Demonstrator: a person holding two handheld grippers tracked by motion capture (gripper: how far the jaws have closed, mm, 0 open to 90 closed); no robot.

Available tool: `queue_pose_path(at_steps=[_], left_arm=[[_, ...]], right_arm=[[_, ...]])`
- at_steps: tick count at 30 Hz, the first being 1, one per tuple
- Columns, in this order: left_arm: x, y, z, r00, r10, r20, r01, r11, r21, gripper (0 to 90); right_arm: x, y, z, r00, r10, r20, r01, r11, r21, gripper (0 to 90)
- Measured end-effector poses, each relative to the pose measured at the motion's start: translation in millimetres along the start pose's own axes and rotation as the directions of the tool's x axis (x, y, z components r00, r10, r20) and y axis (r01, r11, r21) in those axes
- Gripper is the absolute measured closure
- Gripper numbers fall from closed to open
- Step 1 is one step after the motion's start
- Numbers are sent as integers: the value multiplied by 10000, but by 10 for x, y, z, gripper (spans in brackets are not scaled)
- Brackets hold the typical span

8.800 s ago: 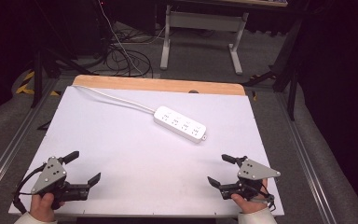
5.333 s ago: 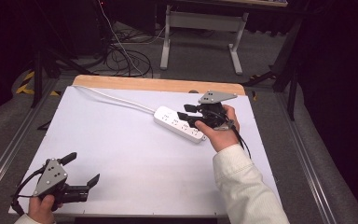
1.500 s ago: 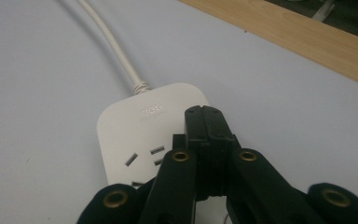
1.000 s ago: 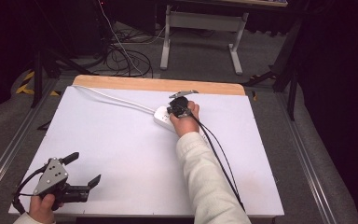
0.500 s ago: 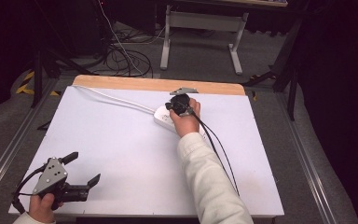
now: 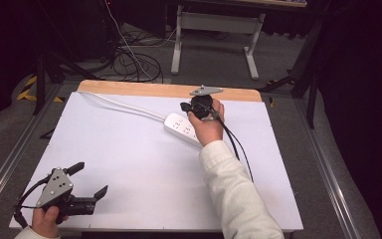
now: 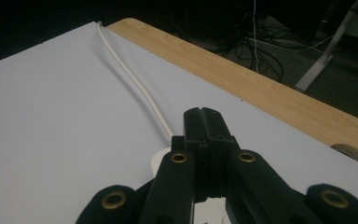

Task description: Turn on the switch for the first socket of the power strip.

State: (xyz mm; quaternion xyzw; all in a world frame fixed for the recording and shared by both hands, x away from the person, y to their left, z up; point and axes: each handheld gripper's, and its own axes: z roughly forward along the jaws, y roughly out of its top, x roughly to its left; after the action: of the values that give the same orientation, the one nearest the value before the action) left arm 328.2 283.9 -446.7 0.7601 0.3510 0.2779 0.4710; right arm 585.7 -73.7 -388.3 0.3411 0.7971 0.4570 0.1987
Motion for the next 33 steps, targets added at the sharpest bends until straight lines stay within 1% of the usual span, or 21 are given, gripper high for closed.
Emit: queue_pose_path(at_steps=[2,4,9,10,13,14,15,16,17,18,19,20,22,25,27,29,30,31,33], left_arm=[[-3,-1,1,10000,-33,1,33,10000,-11,22],[-2,-2,0,10000,-22,-6,22,10000,10,22],[-1,0,2,10000,-1,-8,1,10000,13,22],[-3,-1,2,10000,-27,-17,27,10000,6,22],[-5,-1,0,10000,-36,-20,36,10000,3,22],[-8,-1,0,10000,-67,-25,67,10000,-7,22],[-7,0,-2,10000,-31,-37,31,10000,-1,22],[-9,-1,-2,10000,-32,-30,32,10000,1,22],[-8,0,-2,10000,-3,-33,3,10000,6,22],[-11,-1,0,10000,-55,-29,55,10000,-11,22],[-11,-1,0,10000,-52,-34,52,10000,-7,22],[-12,-1,1,10000,-83,-37,83,10000,-10,22],[-9,-2,2,10000,-54,-51,54,10000,4,22],[-8,-1,1,10000,-45,-76,45,10000,6,22],[-13,0,3,9999,-90,-80,90,10000,5,22],[-12,2,3,10000,-10,-96,10,10000,30,22],[-13,2,4,9999,-15,-117,15,10000,31,22],[-14,2,4,9999,-17,-119,18,10000,37,22],[-18,1,5,9999,-59,-101,59,10000,39,22]], right_arm=[[10,33,-70,10000,-36,-37,35,9999,-116,900],[13,39,-89,9999,-108,-29,108,9999,-113,900],[49,55,-189,9993,-313,-212,309,9994,-177,900],[56,60,-212,9991,-316,-276,310,9993,-212,847],[80,85,-293,9989,-343,-309,331,9987,-389,730],[97,101,-355,9985,-313,-451,294,9986,-432,623],[97,101,-355,9985,-313,-451,294,9986,-432,623],[108,108,-387,9982,-276,-535,253,9988,-431,601],[121,114,-431,9971,-367,-666,340,9985,-422,563],[133,118,-460,9970,-345,-699,317,9986,-413,503],[156,123,-542,9966,-434,-694,407,9983,-407,422],[156,123,-542,9966,-434,-694,407,9983,-407,422],[179,114,-628,9958,-522,-746,480,9972,-575,356],[204,67,-761,9952,-578,-786,513,9953,-816,286],[216,25,-845,9947,-611,-822,542,9951,-828,246],[228,-22,-930,9940,-613,-904,530,9943,-924,230],[242,-70,-1016,9929,-656,-994,555,9933,-1016,225],[242,-70,-1016,9929,-656,-994,555,9933,-1016,215],[252,-119,-1093,9921,-706,-1038,600,9930,-1015,200]])
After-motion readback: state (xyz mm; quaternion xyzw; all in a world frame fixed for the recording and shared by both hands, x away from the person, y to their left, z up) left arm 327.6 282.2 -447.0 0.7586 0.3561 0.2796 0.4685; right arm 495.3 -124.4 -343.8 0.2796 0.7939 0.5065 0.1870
